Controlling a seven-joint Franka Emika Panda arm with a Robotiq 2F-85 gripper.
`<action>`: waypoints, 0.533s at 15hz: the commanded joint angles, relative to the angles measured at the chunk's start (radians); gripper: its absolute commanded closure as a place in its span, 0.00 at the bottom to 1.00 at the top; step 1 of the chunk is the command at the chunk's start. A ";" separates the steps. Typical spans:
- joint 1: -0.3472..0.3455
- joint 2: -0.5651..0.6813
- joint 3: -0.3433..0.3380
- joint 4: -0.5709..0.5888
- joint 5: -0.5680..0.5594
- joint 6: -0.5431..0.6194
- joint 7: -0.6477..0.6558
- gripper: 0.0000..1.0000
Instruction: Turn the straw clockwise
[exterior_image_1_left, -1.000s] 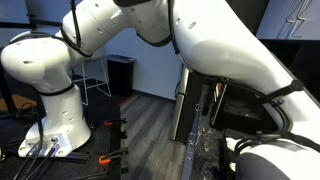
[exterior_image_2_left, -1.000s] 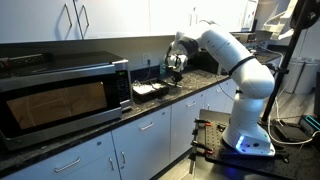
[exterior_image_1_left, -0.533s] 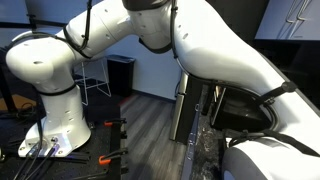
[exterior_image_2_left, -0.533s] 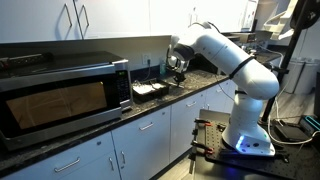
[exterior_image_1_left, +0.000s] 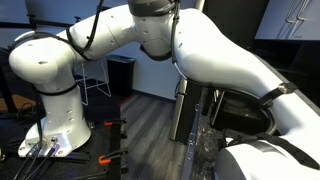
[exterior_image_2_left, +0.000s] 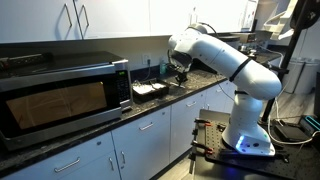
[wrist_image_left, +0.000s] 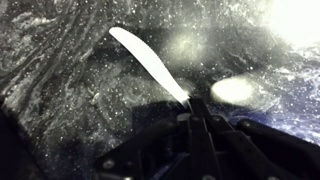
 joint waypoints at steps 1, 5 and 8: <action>0.028 0.018 -0.029 -0.028 0.063 -0.057 0.000 1.00; 0.037 0.003 -0.034 -0.052 0.094 -0.046 0.000 1.00; 0.063 -0.046 -0.033 -0.064 0.069 -0.039 0.000 1.00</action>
